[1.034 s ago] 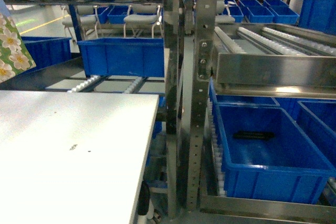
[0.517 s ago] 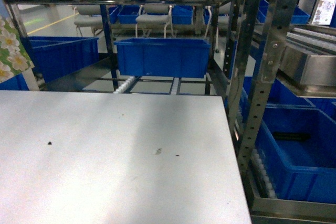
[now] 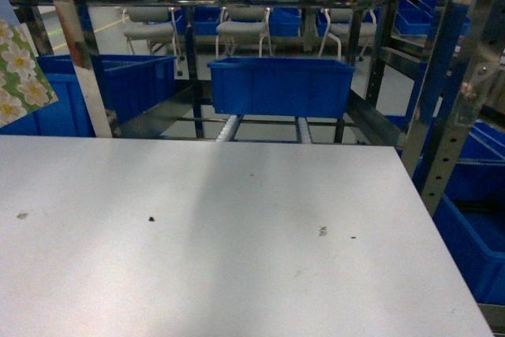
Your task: Move flower gift bag to table near conveyor
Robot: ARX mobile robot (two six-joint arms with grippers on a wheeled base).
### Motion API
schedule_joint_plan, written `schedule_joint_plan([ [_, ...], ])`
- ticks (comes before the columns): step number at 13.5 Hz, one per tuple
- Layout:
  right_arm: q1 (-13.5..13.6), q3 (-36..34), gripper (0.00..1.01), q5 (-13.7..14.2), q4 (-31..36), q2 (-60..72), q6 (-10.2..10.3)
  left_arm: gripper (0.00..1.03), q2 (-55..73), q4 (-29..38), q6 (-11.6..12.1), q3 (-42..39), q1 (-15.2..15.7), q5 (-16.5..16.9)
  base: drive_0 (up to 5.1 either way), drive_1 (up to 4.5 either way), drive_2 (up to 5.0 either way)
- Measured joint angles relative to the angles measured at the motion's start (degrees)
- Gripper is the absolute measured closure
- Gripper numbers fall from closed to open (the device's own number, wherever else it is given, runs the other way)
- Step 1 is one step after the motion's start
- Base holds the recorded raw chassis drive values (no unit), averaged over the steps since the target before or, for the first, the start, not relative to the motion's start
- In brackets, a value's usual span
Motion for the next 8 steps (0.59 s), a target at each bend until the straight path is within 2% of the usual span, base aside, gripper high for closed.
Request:
schedule_joint_plan([
  [8, 0.0, 0.0, 0.99, 0.0, 0.0, 0.0, 0.0, 1.01, 0.0, 0.0, 0.0, 0.0, 0.0, 0.0, -5.1, 2.28, 2.3],
])
